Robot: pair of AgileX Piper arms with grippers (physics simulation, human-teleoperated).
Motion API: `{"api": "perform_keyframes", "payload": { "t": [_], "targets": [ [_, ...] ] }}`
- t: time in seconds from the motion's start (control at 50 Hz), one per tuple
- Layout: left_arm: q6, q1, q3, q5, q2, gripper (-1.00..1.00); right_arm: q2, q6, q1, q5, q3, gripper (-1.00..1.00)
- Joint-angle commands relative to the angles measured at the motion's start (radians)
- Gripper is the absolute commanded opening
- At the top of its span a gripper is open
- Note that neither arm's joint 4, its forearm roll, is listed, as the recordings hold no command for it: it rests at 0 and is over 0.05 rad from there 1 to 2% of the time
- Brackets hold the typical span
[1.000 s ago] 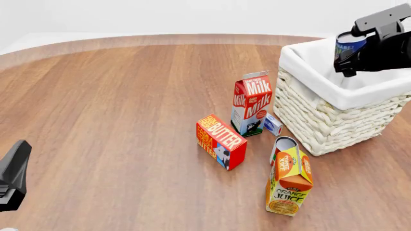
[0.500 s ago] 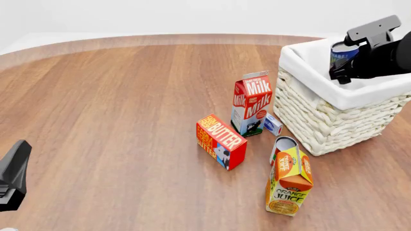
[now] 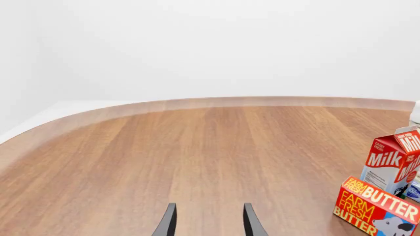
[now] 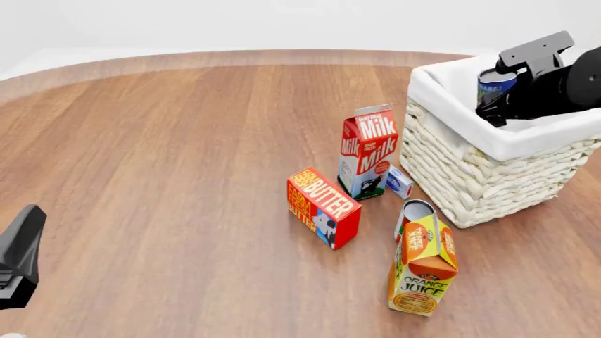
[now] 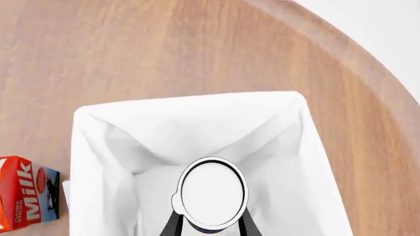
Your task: Pick up the alphabet soup, and put it in the basket.
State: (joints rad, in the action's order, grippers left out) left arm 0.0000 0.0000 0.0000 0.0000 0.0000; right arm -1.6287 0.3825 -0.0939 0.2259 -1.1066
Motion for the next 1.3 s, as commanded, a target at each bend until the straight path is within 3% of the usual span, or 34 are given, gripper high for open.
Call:
{"api": "perform_keyframes", "payload": {
  "t": [0.02, 1.12, 1.14, 1.3],
  "targets": [
    [0.000, 0.000, 0.000, 0.000, 0.000, 1.00, -0.018, -0.021, -0.001, -0.004, -0.014, -1.00],
    [0.000, 0.000, 0.000, 0.000, 0.000, 1.00, -0.072, 0.016, -0.061, -0.005, -0.045, -1.00],
    [0.000, 0.000, 0.000, 0.000, 0.000, 1.00, -0.073, 0.008, -0.064, -0.002, -0.050, 1.00],
    [0.000, 0.000, 0.000, 0.000, 0.000, 1.00, -0.065, 0.009, -0.068, -0.004, -0.048, 1.00]
  ]
}}
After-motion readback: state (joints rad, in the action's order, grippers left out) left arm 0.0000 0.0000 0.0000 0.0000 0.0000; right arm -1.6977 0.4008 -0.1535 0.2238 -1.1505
